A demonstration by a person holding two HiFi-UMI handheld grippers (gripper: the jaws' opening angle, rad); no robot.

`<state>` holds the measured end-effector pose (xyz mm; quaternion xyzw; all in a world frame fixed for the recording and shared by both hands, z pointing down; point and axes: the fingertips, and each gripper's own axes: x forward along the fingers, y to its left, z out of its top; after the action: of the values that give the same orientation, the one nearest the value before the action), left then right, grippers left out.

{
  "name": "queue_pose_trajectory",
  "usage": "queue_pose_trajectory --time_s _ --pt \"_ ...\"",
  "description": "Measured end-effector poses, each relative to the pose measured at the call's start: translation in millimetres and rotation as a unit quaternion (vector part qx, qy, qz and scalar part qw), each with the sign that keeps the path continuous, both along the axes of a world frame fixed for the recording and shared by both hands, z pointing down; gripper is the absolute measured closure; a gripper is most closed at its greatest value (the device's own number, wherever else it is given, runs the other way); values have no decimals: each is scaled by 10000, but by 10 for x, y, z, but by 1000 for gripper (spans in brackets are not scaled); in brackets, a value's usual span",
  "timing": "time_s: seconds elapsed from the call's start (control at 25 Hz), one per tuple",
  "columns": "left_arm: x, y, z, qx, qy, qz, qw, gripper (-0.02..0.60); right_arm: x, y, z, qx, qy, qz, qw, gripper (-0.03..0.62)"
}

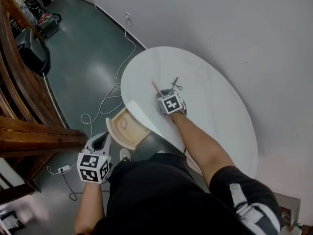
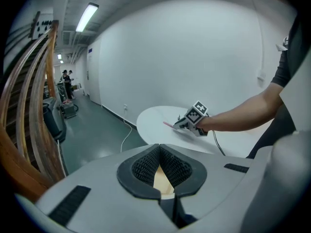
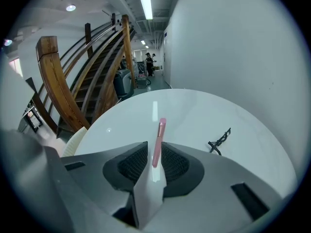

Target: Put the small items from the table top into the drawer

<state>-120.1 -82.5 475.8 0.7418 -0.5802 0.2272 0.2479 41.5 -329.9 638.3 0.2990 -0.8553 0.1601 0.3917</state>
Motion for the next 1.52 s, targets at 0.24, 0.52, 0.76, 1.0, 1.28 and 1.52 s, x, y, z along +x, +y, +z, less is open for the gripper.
queue_pose_trajectory --time_s 0.24,0.52,0.76,1.0,1.28,1.52 --pt "-82 112 28 -36 -23 -258 9997 565 -21 -33 190 -294 106 25 9995 522" --pt "-131 96 58 -36 24 -223 9997 565 14 -107 117 -189 150 223 9995 556" --pt "-150 1 52 36 89 12 10000 565 -59 72 64 -325 -104 146 9993 556" --pt "-178 -70 91 51 152 324 9993 565 42 128 -109 -44 -63 428 9991 556" --pt "-209 -165 77 100 245 681 9973 565 -53 421 -342 137 -235 387 9989 556" --pt "-223 -203 106 76 257 1038 9942 566 -184 729 -523 298 -411 327 9982 556"
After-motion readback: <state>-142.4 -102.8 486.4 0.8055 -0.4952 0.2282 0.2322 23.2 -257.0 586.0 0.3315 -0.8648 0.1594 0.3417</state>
